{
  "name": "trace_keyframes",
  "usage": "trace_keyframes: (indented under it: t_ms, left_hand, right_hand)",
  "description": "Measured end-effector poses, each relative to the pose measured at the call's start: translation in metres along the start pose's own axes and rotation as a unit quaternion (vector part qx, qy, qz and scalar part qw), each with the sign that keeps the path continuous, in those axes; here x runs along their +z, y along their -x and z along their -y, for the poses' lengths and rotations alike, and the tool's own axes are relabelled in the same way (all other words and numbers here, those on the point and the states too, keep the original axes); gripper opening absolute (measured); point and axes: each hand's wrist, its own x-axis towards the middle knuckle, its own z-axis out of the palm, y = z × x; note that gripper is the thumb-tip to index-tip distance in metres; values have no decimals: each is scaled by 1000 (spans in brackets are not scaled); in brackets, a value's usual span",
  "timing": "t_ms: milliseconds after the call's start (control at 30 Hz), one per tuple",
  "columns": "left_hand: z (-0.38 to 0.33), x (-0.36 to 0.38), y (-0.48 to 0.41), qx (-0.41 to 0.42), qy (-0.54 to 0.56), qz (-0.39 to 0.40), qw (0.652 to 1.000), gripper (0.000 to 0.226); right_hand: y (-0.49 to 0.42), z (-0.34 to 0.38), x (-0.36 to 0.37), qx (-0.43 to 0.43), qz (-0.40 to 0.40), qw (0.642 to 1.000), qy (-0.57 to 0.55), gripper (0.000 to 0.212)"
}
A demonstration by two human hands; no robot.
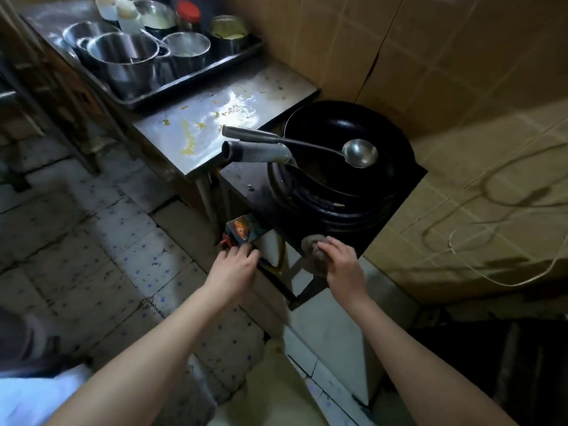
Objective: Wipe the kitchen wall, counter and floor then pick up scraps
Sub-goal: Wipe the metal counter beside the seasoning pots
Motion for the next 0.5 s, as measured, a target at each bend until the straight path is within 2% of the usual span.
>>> trace_keyframes:
  t_ms: [200,300,400,500]
  left_hand:
    - [9,3,-10,-27,10,18,999,47]
    - [11,4,-16,-40,21,20,999,49]
    - [10,6,-22,-47,30,41,998,50]
    - [9,5,-28,-57,43,49,996,49]
  right_hand:
    - [-24,-37,21,113,29,993,31,38]
    - [-20,-36,32,119,47,989,69,39]
    - [-22,-25,42,149,57,986,39,42]
    - [-32,-7,55,103,86,991,30,40]
